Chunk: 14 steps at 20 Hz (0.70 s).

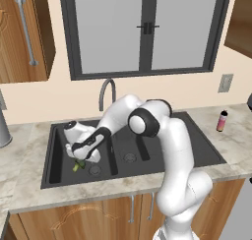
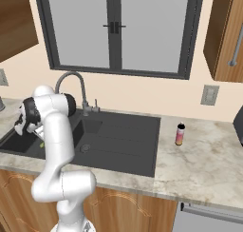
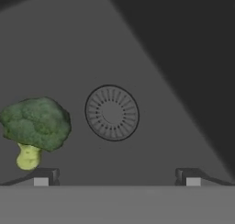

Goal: Turn on the sink faucet. Then move the broccoli from the counter to the sink. Turn off the sink. Move the vegetable from the sink to the pot next to the stove. Finally move the pot to the rear right burner.

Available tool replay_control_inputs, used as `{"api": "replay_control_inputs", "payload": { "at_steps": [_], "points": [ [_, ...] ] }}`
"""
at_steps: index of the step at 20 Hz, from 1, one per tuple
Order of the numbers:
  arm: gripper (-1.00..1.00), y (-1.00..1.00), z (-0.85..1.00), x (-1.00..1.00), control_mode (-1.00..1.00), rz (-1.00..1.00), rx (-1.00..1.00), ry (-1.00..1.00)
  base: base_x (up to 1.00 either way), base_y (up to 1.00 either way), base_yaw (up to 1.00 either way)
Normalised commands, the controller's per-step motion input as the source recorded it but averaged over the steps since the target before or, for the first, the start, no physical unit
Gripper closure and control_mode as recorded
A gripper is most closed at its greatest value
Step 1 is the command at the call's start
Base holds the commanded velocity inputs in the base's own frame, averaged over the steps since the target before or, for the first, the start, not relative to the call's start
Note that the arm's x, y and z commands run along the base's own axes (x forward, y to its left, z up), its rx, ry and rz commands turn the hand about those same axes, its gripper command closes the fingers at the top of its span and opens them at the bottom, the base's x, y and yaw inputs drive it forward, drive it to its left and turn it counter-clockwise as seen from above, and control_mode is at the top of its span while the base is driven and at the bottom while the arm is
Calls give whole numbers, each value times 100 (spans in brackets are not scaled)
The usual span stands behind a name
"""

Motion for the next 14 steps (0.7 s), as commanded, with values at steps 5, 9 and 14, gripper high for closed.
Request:
{"api": "replay_control_inputs", "payload": {
  "at_steps": [5, 9, 14],
  "points": [
    [-100, 0, -11, 9, -100, 1, -5, 8, 0, 0, 0],
    [-100, 0, -5, 0, -100, 4, -3, 2, 0, 0, 0],
    [-100, 0, 0, 0, -100, 7, 0, 0, 0, 0, 0]
  ]
}}
